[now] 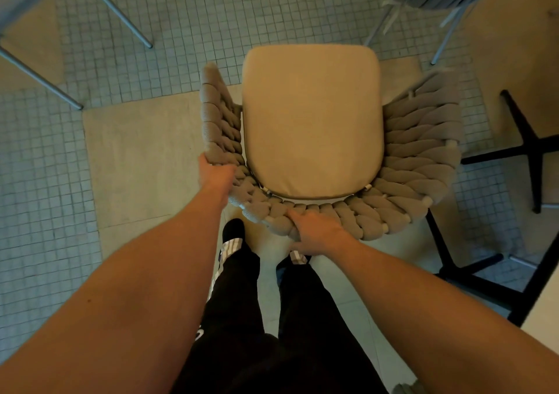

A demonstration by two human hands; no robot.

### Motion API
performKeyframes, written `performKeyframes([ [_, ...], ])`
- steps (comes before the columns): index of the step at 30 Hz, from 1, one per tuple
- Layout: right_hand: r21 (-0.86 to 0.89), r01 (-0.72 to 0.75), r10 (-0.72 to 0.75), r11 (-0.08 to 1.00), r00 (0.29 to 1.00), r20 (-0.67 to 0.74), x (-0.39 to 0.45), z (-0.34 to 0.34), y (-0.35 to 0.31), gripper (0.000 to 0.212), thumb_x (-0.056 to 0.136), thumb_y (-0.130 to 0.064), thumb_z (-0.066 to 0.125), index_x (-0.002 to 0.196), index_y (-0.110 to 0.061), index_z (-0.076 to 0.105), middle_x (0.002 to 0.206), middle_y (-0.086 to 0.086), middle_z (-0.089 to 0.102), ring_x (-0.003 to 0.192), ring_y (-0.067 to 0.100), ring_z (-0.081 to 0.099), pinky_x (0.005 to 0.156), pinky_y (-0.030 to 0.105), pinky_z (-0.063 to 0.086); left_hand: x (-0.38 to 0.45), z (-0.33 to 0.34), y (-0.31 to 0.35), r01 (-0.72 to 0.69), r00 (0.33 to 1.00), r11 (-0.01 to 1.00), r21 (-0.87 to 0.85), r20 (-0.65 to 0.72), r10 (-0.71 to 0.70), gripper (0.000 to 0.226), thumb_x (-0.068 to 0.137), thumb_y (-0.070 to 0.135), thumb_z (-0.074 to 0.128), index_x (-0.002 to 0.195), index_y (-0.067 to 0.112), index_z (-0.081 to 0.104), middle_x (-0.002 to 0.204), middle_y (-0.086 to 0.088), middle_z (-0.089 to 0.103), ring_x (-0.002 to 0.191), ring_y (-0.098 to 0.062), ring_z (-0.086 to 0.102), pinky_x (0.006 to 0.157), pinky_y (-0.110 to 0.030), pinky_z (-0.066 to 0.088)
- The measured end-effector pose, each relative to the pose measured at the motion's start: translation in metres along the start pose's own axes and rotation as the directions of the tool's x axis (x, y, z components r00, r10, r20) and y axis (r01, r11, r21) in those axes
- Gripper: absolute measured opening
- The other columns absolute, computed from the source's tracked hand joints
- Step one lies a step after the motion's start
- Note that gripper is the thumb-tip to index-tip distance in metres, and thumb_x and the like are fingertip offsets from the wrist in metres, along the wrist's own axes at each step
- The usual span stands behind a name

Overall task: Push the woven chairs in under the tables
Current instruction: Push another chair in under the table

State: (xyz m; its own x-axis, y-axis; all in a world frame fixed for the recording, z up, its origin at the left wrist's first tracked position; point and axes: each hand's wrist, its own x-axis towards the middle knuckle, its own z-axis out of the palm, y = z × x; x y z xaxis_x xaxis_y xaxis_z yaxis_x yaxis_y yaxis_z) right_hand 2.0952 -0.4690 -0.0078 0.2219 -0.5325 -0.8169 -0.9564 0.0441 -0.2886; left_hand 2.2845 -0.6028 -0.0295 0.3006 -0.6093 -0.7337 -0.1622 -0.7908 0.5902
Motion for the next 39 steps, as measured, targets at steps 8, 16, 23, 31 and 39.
performKeyframes([
  [8, -0.144, -0.036, 0.041, 0.989, 0.999, 0.03, -0.029, 0.002, 0.072, 0.07, 0.085, -0.043, 0.076, 0.142, -0.027, 0.039, 0.136, 0.009, 0.056, 0.121, 0.033, 0.054, 0.092, 0.041, 0.044, -0.058, 0.043, -0.069, 0.352, 0.935, 0.851, -0.39, 0.103, -0.339, 0.064, 0.078, 0.026, 0.085, 0.131, 0.027, 0.05, 0.117, -0.006, 0.066, 0.102, -0.029, 0.067, 0.087, -0.059, 0.056],
  [16, -0.48, -0.131, 0.184, 0.867, 0.981, 0.065, -0.061, -0.026, 0.169, 0.097, 0.078, -0.061, 0.077, 0.156, -0.038, 0.024, 0.157, -0.002, 0.041, 0.141, 0.029, 0.039, 0.114, 0.058, 0.023, -0.121, 0.104, -0.105, 0.506, 0.862, 0.675, -0.536, 0.288, -0.417, 0.046, 0.086, 0.034, 0.079, 0.128, 0.025, 0.062, 0.12, -0.01, 0.07, 0.105, -0.035, 0.068, 0.07, -0.057, 0.06],
  [23, -0.655, -0.187, 0.276, 0.732, 0.961, 0.034, -0.069, -0.051, 0.22, 0.094, 0.076, -0.066, 0.075, 0.152, -0.036, 0.028, 0.156, -0.003, 0.04, 0.148, 0.032, 0.026, 0.118, 0.062, 0.015, -0.168, 0.148, -0.106, 0.599, 0.801, 0.603, -0.527, 0.385, -0.459, 0.06, 0.09, 0.021, 0.076, 0.143, 0.022, 0.049, 0.134, -0.014, 0.062, 0.114, -0.037, 0.064, 0.095, -0.062, 0.051],
  [31, -0.684, -0.169, 0.249, 0.709, 0.968, 0.018, -0.069, -0.049, 0.229, 0.074, 0.088, -0.075, 0.051, 0.148, -0.036, 0.034, 0.151, -0.003, 0.048, 0.138, 0.028, 0.043, 0.117, 0.06, 0.015, -0.167, 0.165, -0.093, 0.58, 0.797, 0.618, -0.53, 0.215, -0.564, 0.06, 0.087, 0.007, 0.075, 0.14, 0.015, 0.049, 0.133, -0.014, 0.061, 0.115, -0.034, 0.064, 0.086, -0.059, 0.057],
  [39, -0.634, -0.198, 0.248, 0.748, 0.969, -0.01, -0.061, -0.044, 0.183, 0.069, 0.089, -0.075, 0.049, 0.144, -0.035, 0.037, 0.14, -0.003, 0.058, 0.129, 0.028, 0.052, 0.11, 0.056, 0.025, -0.131, 0.131, -0.085, 0.5, 0.854, 0.732, -0.463, 0.126, -0.505, 0.056, 0.087, 0.006, 0.072, 0.138, 0.012, 0.048, 0.128, -0.014, 0.061, 0.109, -0.035, 0.064, 0.075, -0.058, 0.06],
])
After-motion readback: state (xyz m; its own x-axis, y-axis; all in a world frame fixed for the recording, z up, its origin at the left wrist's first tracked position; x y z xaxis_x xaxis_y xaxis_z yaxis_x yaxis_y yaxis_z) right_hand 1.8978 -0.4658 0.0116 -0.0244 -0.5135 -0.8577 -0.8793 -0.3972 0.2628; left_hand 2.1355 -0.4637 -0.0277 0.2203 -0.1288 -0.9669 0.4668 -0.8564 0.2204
